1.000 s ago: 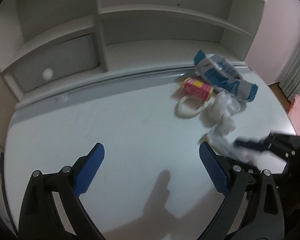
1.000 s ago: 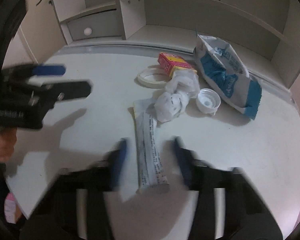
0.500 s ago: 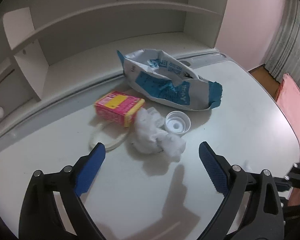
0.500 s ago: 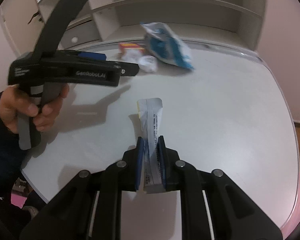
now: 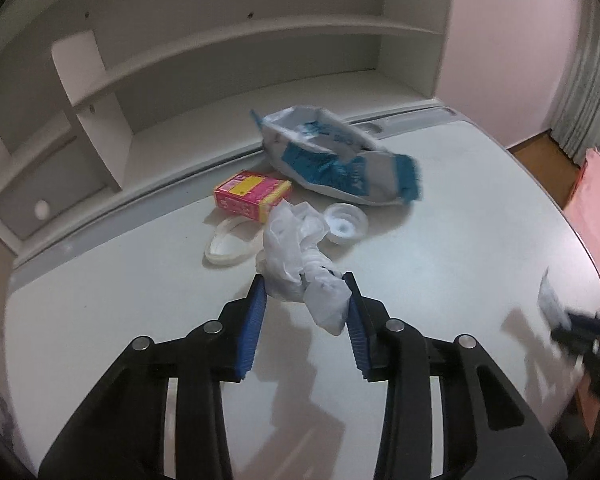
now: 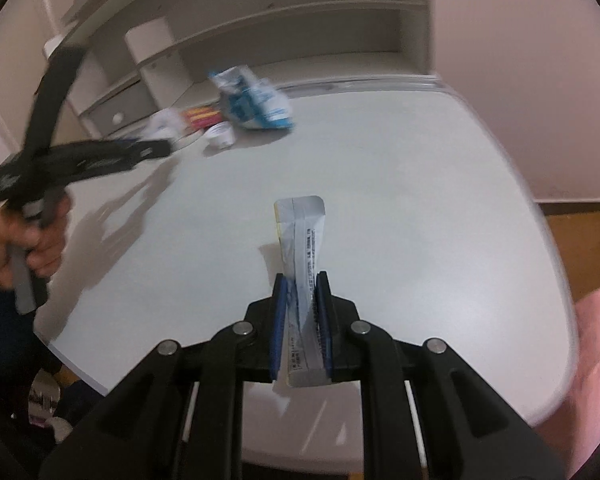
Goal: Collect trash
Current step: 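Carry the tissue and tube to the black bin and open both tools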
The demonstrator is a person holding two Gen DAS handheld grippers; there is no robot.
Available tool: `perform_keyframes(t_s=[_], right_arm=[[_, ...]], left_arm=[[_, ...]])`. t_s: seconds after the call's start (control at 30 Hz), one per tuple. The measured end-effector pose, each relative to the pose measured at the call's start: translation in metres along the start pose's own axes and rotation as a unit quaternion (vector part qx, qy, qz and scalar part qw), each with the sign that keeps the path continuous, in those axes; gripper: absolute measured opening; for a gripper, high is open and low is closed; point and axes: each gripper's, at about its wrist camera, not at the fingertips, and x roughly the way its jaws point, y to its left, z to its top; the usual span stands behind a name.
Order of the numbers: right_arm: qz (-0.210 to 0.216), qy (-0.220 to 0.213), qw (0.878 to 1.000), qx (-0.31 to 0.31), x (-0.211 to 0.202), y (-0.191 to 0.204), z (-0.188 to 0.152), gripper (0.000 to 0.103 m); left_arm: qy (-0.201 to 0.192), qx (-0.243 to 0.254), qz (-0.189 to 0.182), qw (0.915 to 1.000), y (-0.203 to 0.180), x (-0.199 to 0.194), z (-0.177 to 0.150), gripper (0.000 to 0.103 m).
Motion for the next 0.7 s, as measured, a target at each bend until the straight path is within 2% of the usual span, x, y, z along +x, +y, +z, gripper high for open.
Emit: perform_keyframes(t_s=[0.07, 0.2, 0.3, 0.33, 0.37, 0.43, 0.5, 0.53, 0.57, 0.63, 0.7], right_arm=[[-0.015, -0.015, 1.000, 0.022, -0.014, -0.018, -0.007, 0.015], [-0.067, -0.048, 0.992, 0.093, -0.056, -0.074, -0.037, 0.015], [-0.110, -0.066, 0.981, 0.148, -0.087, -0.117, -0.068, 0.015], [-0.134, -0.072, 0.972, 0.180, -0.102, -0.141, -0.088, 0.015], [-0.146, -0.074, 0.966, 0.201, -0.112, -0.155, -0.101, 0.015], [-0.179, -0.076, 0.948, 0.253, -0.132, -0.191, -0.138, 0.015], [-0.204, -0.077, 0.929, 0.299, -0.149, -0.222, -0.175, 0.015], [-0.218, -0.071, 0.918, 0.323, -0.155, -0.238, -0.194, 0.015], [-0.226, -0.066, 0.910, 0.342, -0.159, -0.250, -0.210, 0.015], [-0.241, -0.055, 0.891, 0.381, -0.169, -0.274, -0.248, 0.015], [-0.250, -0.043, 0.876, 0.410, -0.175, -0.292, -0.280, 0.015]], left_arm=[[-0.005, 0.012, -0.013, 0.9998, -0.017, -0.014, -0.003, 0.038], [-0.020, 0.055, -0.075, 0.9954, -0.081, -0.034, -0.004, 0.038], [-0.030, 0.118, -0.137, 0.9830, -0.157, -0.042, -0.003, 0.038], [-0.030, 0.135, -0.155, 0.9782, -0.178, -0.043, -0.004, 0.038], [-0.031, 0.162, -0.188, 0.9681, -0.215, -0.046, -0.007, 0.038], [-0.031, 0.195, -0.220, 0.9553, -0.260, -0.047, -0.013, 0.038], [-0.026, 0.231, -0.271, 0.9342, -0.316, -0.046, -0.021, 0.038], [-0.016, 0.242, -0.293, 0.9249, -0.339, -0.043, -0.024, 0.038], [0.005, 0.257, -0.320, 0.9120, -0.374, -0.037, -0.029, 0.038], [0.022, 0.278, -0.341, 0.8977, -0.415, -0.028, -0.039, 0.038], [0.042, 0.312, -0.363, 0.8770, -0.464, -0.016, -0.057, 0.038]])
